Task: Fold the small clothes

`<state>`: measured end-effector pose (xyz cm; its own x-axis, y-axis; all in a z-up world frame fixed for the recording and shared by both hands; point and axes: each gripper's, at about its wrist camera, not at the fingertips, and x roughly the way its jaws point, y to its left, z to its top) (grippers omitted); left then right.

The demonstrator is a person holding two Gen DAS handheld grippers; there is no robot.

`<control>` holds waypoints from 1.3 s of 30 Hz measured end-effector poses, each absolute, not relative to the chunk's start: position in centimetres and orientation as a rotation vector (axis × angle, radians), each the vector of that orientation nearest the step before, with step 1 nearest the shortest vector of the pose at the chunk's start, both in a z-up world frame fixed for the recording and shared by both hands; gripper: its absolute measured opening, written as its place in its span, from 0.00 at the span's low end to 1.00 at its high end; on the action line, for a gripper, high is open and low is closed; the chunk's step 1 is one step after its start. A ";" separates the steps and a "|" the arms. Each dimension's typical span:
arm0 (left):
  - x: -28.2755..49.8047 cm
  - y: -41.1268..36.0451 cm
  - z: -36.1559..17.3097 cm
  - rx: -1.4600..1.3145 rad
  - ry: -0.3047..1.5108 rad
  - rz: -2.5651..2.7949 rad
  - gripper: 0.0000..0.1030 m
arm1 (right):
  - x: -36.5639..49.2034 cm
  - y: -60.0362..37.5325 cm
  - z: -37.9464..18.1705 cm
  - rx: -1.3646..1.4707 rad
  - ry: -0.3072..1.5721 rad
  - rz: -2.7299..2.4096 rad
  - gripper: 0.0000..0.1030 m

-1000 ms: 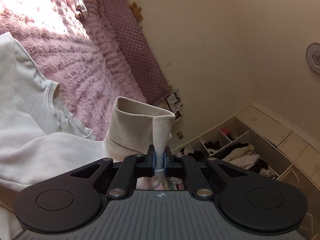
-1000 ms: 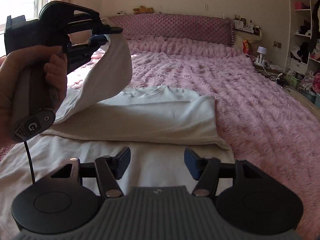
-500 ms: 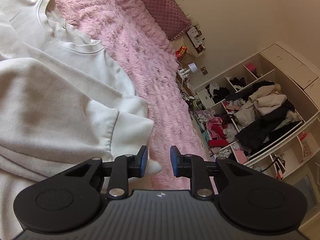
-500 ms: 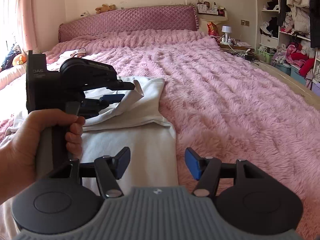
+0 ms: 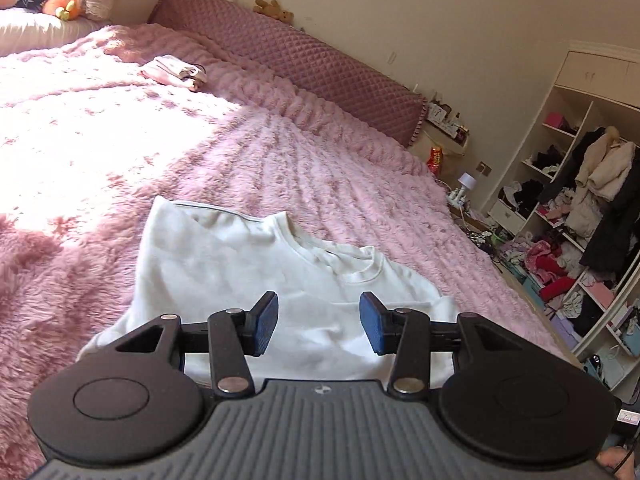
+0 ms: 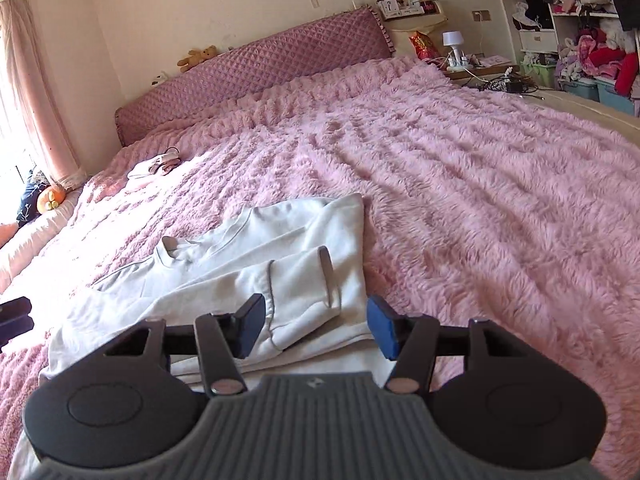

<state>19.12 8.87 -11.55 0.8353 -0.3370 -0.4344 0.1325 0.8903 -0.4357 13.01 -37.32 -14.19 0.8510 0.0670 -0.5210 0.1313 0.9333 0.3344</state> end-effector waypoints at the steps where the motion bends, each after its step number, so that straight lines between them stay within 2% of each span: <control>1: 18.8 10.2 -12.1 -0.405 0.538 -0.212 0.49 | 13.9 -37.2 -14.8 0.396 0.571 -0.041 0.40; 7: 18.8 13.0 -14.5 -0.463 0.590 -0.121 0.49 | 17.7 -36.8 -17.6 0.511 0.636 -0.074 0.40; 8: 18.9 13.2 -14.9 -0.467 0.600 -0.118 0.49 | 18.3 -36.7 -17.9 0.522 0.650 -0.080 0.36; 9: 19.1 13.0 -15.2 -0.464 0.610 -0.115 0.49 | 18.6 -36.6 -18.1 0.532 0.659 -0.086 0.27; 10: 19.2 13.2 -15.6 -0.459 0.620 -0.112 0.49 | 19.1 -36.6 -18.4 0.542 0.674 -0.084 0.00; 18: 19.5 13.5 -17.6 -0.463 0.658 -0.125 0.51 | 15.6 -37.0 -15.2 0.516 0.567 -0.091 0.00; 22: 19.6 13.4 -18.2 -0.459 0.671 -0.127 0.52 | 15.6 -37.1 -17.7 0.472 0.670 -0.104 0.01; 24: 19.6 13.4 -17.9 -0.465 0.670 -0.127 0.52 | 15.5 -37.7 -19.4 0.499 0.718 -0.109 0.05; 28: 19.2 13.5 -16.1 -0.478 0.603 -0.163 0.52 | 13.7 -39.2 -18.6 0.558 0.621 -0.126 0.31; 31: 20.1 13.2 -15.1 -0.488 0.564 -0.194 0.53 | 14.4 -40.0 -16.9 0.544 0.539 -0.104 0.36; 34: 21.9 12.9 -15.0 -0.511 0.562 -0.194 0.54 | 16.7 -40.2 -16.5 0.534 0.532 -0.095 0.39; 38: 24.9 13.2 -15.6 -0.562 0.557 -0.184 0.54 | 19.9 -40.2 -17.3 0.552 0.578 -0.098 0.38; 39: 25.5 13.2 -15.7 -0.568 0.558 -0.181 0.54 | 20.6 -40.1 -17.6 0.557 0.603 -0.097 0.32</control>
